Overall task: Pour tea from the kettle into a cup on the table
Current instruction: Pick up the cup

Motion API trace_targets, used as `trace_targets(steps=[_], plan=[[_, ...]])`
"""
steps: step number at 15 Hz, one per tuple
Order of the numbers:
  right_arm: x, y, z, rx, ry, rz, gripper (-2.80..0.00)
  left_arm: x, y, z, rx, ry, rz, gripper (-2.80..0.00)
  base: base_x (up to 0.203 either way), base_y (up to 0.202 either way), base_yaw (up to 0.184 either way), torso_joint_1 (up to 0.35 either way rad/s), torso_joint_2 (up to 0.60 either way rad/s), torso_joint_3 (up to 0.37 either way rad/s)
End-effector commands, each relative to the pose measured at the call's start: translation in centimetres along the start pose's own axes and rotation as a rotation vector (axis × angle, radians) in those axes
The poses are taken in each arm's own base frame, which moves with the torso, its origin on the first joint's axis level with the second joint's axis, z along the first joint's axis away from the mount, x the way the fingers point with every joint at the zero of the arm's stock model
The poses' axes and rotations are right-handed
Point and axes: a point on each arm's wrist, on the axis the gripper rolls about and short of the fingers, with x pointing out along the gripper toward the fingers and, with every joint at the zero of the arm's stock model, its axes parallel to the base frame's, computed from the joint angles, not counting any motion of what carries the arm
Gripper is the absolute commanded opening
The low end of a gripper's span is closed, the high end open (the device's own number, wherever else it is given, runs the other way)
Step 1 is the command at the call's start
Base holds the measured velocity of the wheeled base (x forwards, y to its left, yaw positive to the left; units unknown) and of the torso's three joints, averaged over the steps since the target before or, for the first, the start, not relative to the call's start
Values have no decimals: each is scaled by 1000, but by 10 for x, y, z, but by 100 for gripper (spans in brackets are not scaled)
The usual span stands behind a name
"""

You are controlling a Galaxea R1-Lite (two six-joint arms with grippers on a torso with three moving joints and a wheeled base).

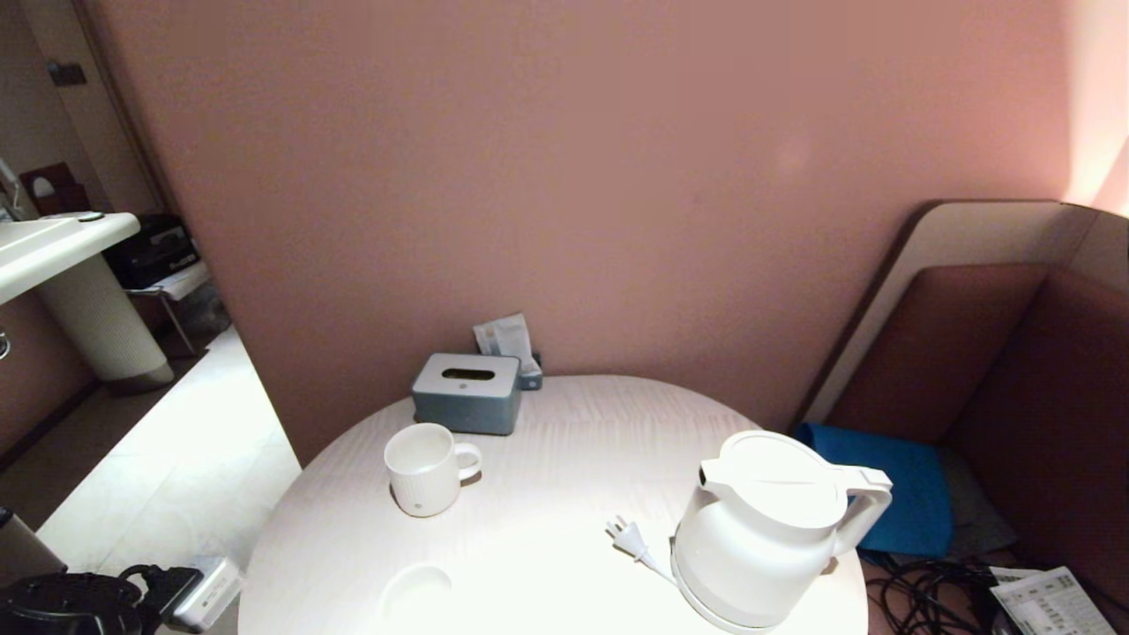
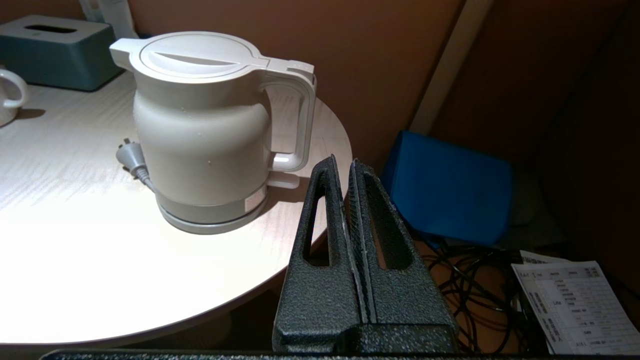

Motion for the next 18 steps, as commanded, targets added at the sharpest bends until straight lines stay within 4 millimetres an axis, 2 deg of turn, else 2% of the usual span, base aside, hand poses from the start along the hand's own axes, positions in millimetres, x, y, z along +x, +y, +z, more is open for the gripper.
trace_targets(steps=[1,8,12,14,18], plan=[[0,0,0,-1,2,1,-280,4,-1,-2,34,35,-41,-280,0,0,0,0,0,0],[0,0,0,-1,2,1,-280,30,-2,-2,31,181,-78,-280,0,0,0,0,0,0],[0,0,0,-1,2,1,-280,44,0,0,99,161,-103,-280,0,0,0,0,0,0],[0,0,0,-1,1,1,-280,50,0,6,133,98,-137,-280,0,0,0,0,0,0],[0,0,0,-1,1,1,-280,51,9,14,128,32,-117,-280,0,0,0,0,0,0]])
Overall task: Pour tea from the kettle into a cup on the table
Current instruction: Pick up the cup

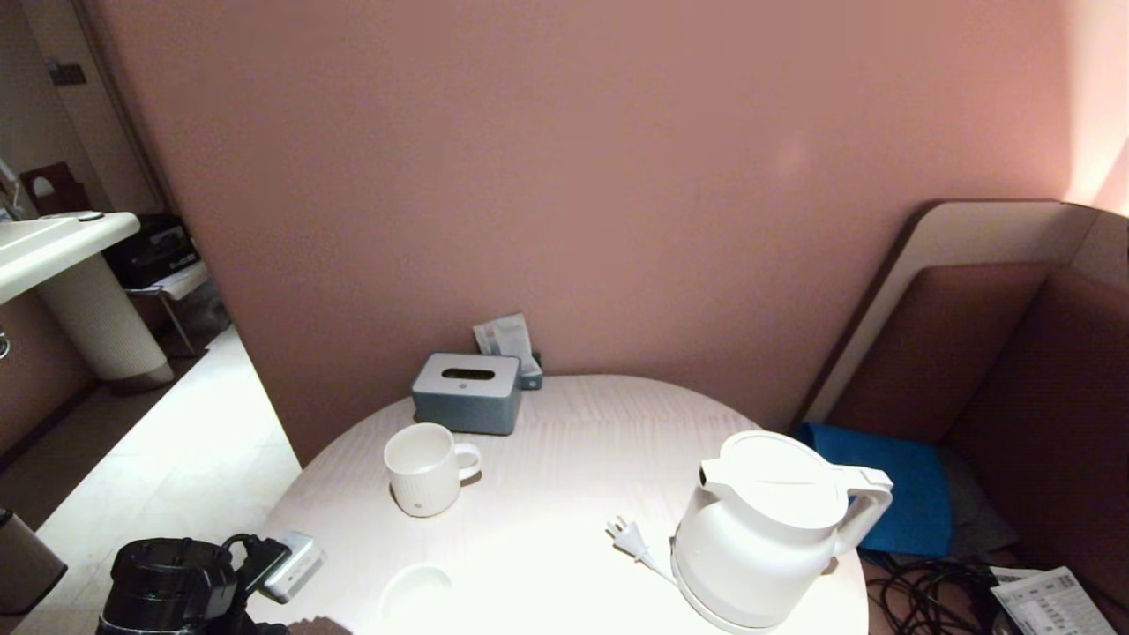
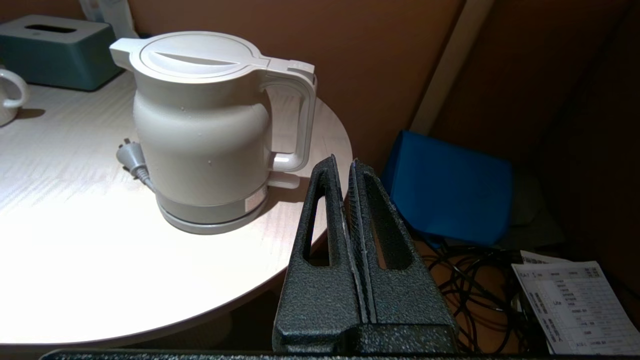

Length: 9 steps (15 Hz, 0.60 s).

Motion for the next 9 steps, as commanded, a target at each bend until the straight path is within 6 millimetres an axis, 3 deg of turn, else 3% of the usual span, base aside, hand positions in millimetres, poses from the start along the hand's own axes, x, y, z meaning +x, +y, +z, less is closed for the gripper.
trace_targets(steps=[1,5,9], plan=[[0,0,0,0,2,1,-280,-1,10,2,-17,-25,36,-280,0,0,0,0,0,0],[0,0,0,0,2,1,-280,-10,26,3,-21,-67,73,-280,0,0,0,0,0,0],[0,0,0,0,2,1,-280,-19,58,2,61,-117,25,-280,0,0,0,0,0,0]])
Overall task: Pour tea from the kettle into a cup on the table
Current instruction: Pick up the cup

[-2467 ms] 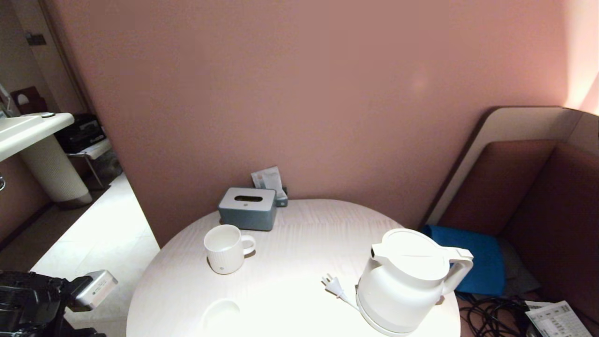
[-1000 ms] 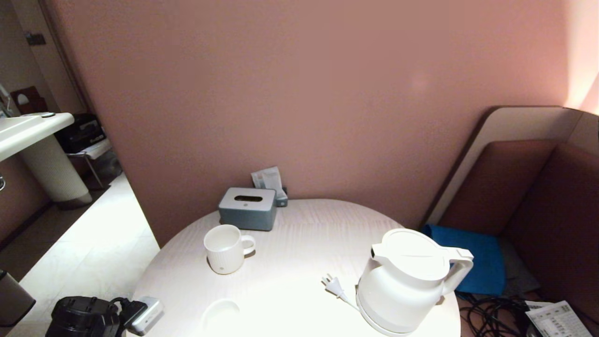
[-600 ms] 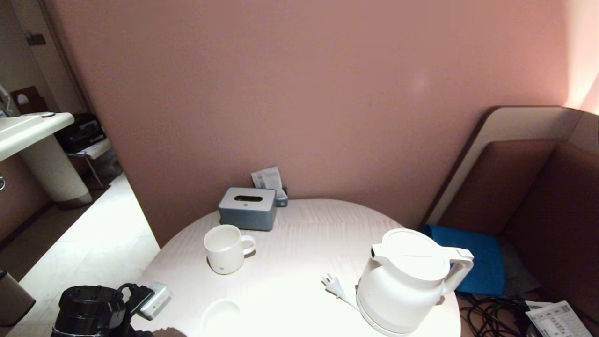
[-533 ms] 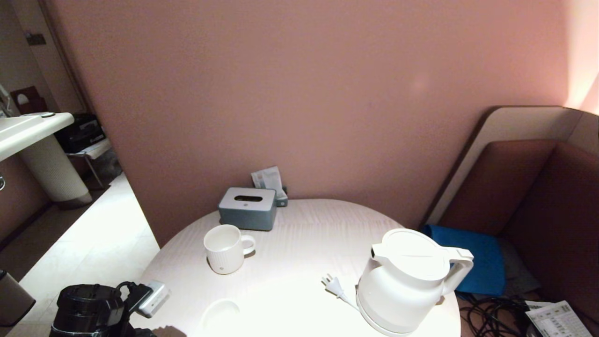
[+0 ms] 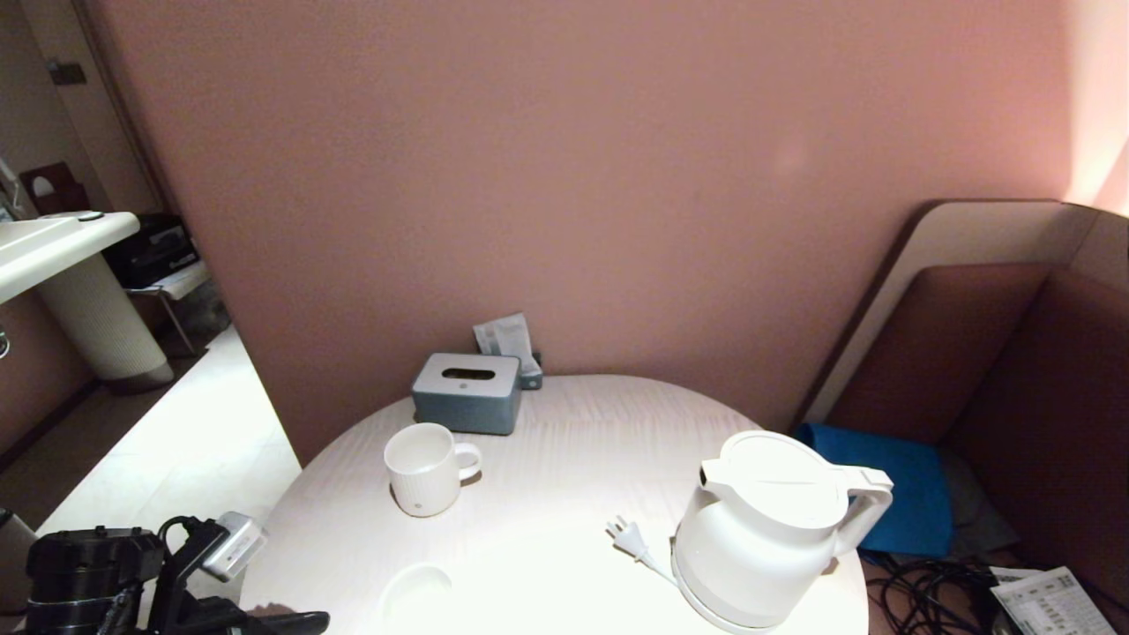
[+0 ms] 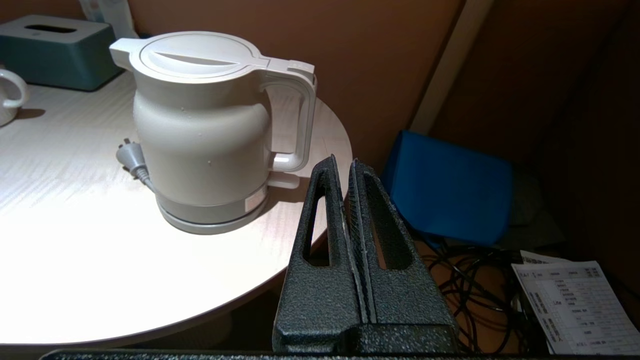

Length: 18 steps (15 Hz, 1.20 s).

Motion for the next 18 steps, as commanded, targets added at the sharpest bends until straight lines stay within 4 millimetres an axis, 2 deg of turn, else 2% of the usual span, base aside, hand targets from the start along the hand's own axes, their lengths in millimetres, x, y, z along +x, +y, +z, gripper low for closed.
trace_targets(steps=[1,4,18], plan=[[0,0,0,-1,0,1,-280,5,18,-3,53,-5,-64,-280,0,0,0,0,0,0],[0,0,0,-1,2,1,-280,15,21,-12,108,-3,-217,-280,0,0,0,0,0,0],[0,0,0,-1,2,1,-280,22,3,-14,153,28,-309,-280,0,0,0,0,0,0]])
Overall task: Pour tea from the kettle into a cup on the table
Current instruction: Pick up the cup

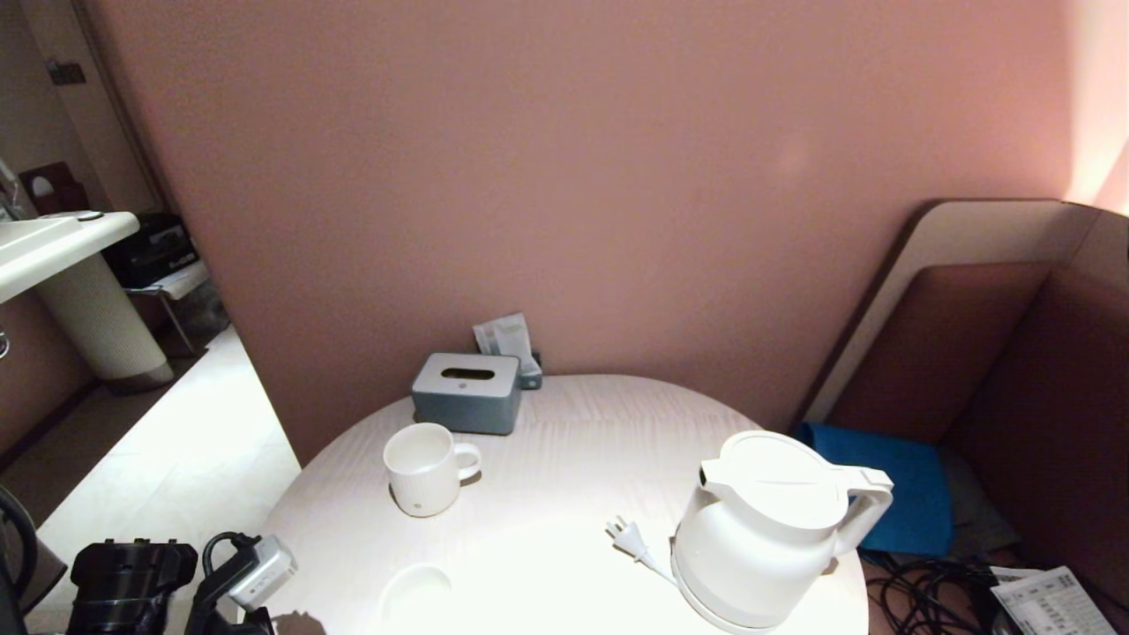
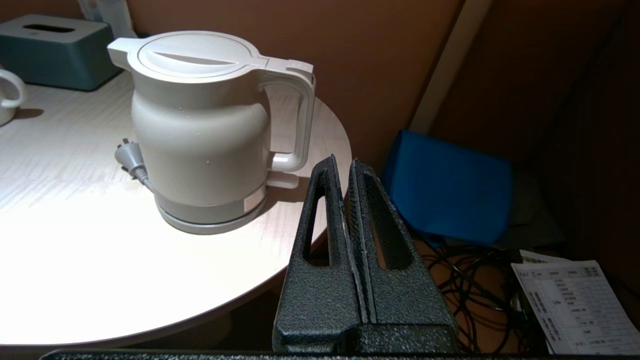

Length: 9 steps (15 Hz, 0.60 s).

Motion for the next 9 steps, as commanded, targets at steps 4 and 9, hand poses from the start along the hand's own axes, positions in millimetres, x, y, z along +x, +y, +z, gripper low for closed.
trace_targets(steps=[4,9], plan=[[0,0,0,0,0,1,-280,3,2,1,5,-1,-8,0,0,0,0,0,0,0],[0,0,0,0,2,1,-280,3,3,2,-2,-4,-4,0,0,0,0,0,0,0]])
